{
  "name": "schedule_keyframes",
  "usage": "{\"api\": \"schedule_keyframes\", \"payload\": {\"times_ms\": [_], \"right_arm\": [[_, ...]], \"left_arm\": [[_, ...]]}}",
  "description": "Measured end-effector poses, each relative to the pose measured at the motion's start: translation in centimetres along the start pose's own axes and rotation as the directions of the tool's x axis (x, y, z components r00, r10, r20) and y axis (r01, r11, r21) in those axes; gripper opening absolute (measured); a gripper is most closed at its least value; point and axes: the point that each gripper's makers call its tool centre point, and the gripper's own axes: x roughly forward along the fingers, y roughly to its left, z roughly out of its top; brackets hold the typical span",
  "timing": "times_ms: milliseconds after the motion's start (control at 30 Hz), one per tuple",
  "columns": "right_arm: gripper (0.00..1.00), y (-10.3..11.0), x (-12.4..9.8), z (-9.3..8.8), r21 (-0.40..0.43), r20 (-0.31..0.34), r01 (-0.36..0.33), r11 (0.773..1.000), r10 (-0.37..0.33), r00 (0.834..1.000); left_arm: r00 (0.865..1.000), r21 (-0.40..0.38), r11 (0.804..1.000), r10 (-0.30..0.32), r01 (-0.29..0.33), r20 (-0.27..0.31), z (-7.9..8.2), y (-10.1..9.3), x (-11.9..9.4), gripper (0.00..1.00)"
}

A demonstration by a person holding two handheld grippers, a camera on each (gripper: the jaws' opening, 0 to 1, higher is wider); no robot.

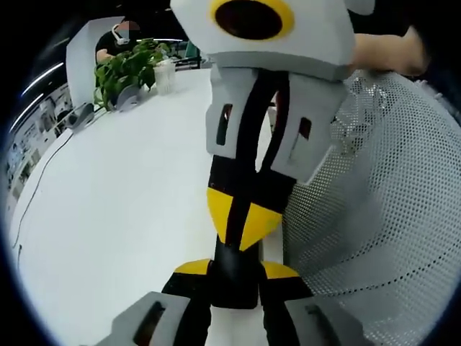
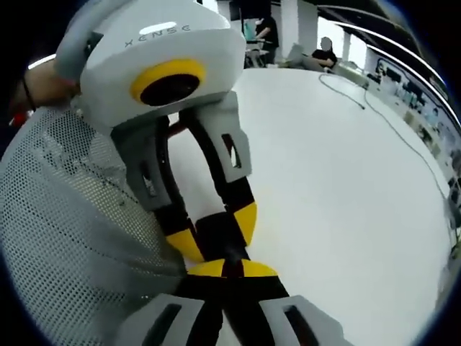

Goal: Press the specified remote control buttons in sequence, fully releasing each button before pressing the next.

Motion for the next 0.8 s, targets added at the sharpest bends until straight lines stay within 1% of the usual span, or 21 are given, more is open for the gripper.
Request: {"api": "schedule_keyframes", "payload": {"times_ms": [33, 67, 167, 267, 433, 500, 533, 567, 633, 700, 800], "right_arm": [[0.08, -0.3, -0.2, 0.0, -0.051, -0.002, 0.016, 0.999, -0.016, 1.0], [0.08, -0.2, -0.2, -0.2, -0.067, -0.009, 0.014, 0.998, -0.014, 1.0], [0.11, -0.4, -0.5, -0.6, -0.054, -0.011, 0.009, 0.999, -0.009, 1.0], [0.14, -0.5, -0.8, -1.0, -0.063, -0.018, 0.003, 0.998, -0.004, 1.0], [0.17, -0.1, -1.0, -1.6, -0.162, -0.043, -0.024, 0.987, 0.018, 0.999], [0.19, -0.2, -1.0, -1.7, -0.163, -0.047, -0.032, 0.986, 0.025, 0.999], [0.2, -0.3, -1.0, -2.3, -0.168, -0.069, -0.04, 0.985, 0.029, 0.997], [0.22, -0.4, -1.0, -2.5, -0.178, -0.068, -0.037, 0.983, 0.025, 0.997], [0.24, -0.4, -1.1, -2.8, -0.171, -0.069, -0.049, 0.984, 0.038, 0.997], [0.23, -0.5, -1.4, -2.9, -0.167, -0.065, -0.053, 0.984, 0.043, 0.997], [0.21, -1.1, -1.6, -3.5, -0.185, -0.081, -0.05, 0.982, 0.035, 0.996]], "left_arm": [[1.0, -0.004, 1.0, 0.001, -0.001, 0.0, 0.0, 0.0, 0.0, 0.25], [1.0, -0.008, 1.0, 0.001, -0.001, -0.001, 0.0, 0.0, 0.0, 0.25], [1.0, -0.008, 1.0, 0.002, -0.002, -0.003, 0.0, 0.0, 0.0, 0.25], [1.0, -0.006, 1.0, 0.0, 0.0, -0.007, 0.0, 0.0, 0.0, 0.25], [1.0, -0.006, 1.0, 0.0, 0.0, -0.007, 0.0, 0.0, 0.1, 0.25], [1.0, -0.006, 1.0, 0.001, -0.001, -0.007, 0.0, 0.0, 0.1, 0.25], [1.0, -0.008, 1.0, 0.002, -0.002, -0.008, 0.0, 0.0, 0.0, 0.25], [1.0, -0.01, 1.0, 0.002, -0.002, -0.006, 0.0, 0.0, 0.0, 0.25], [1.0, -0.011, 1.0, 0.003, -0.003, -0.005, 0.0, 0.0, 0.0, 0.25], [1.0, -0.011, 1.0, 0.004, -0.004, -0.005, 0.0, 0.0, 0.0, 0.25], [1.0, -0.012, 1.0, 0.004, -0.004, -0.004, 0.0, 0.0, 0.0, 0.25]]}}
